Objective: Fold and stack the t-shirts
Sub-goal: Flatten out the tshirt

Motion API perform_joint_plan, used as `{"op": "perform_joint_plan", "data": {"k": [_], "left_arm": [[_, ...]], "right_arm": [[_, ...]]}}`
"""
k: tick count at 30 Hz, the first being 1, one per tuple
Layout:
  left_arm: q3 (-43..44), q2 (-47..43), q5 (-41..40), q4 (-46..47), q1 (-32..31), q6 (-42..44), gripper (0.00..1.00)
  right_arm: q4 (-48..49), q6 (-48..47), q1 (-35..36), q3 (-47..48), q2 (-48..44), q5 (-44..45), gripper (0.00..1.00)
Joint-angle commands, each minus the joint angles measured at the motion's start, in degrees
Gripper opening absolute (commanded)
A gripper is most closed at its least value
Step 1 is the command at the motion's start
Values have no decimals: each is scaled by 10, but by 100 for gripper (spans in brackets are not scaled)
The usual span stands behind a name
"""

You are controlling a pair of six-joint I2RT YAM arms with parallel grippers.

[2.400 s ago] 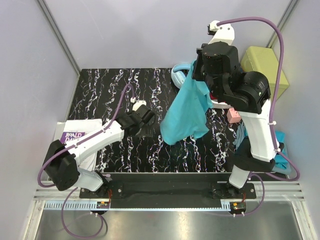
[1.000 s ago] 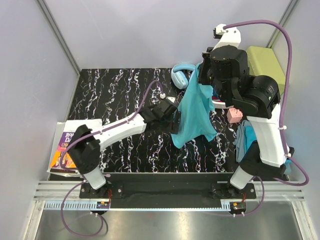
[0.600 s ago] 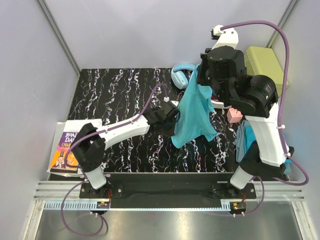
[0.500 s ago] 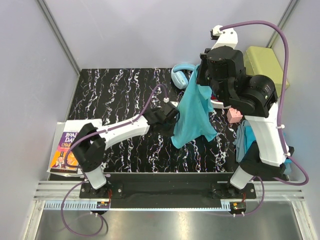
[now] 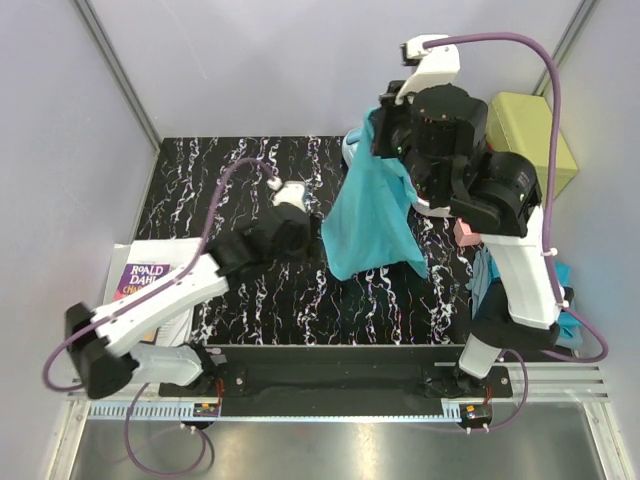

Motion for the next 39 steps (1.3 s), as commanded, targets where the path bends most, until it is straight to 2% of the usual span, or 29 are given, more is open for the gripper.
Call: {"op": "perform_joint_plan", "data": {"k": [1, 4, 7, 10, 12, 14, 17, 20, 23, 26, 30, 34, 39], "left_arm": [[-22, -79, -69, -4, -1, -1, 70], [-33, -99, -78, -19, -1, -4, 71], [-41, -108, -82, -34, -1, -8, 71], [-53, -128, -87, -40, -1, -11, 71], [-55, -135, -96, -42, -1, -10, 71], [-54, -143, -107, -43, -1, -7, 71], [-46, -144, -117, -47, -1, 2, 71], [-34, -138, -123, -47, -1, 11, 71], [-26, -138, -127, -52, 0, 16, 71], [-26, -151, -128, -54, 0, 16, 71], [-33, -168, -125, -54, 0, 23, 71], [-43, -178, -119, -56, 0, 26, 71], [-52, -195, -114, -56, 0, 24, 71]], "right_arm": [[227, -119, 88, -85, -68, 30, 0], [241, -121, 135, -52, -70, 44, 0], [238, -172, 197, -32, -63, 124, 0], [247, -208, 279, -70, -80, 233, 0], [273, -227, 310, -123, -104, 274, 0], [360, -296, 348, -160, -120, 327, 0], [481, -414, 355, -196, -128, 358, 0], [519, -480, 306, -161, -78, 350, 0], [520, -490, 240, -101, 1, 326, 0], [508, -466, 182, -59, 38, 295, 0], [433, -373, 132, -44, 63, 266, 0], [291, -231, 88, -23, 87, 212, 0], [238, -154, 43, -34, 103, 157, 0]]}}
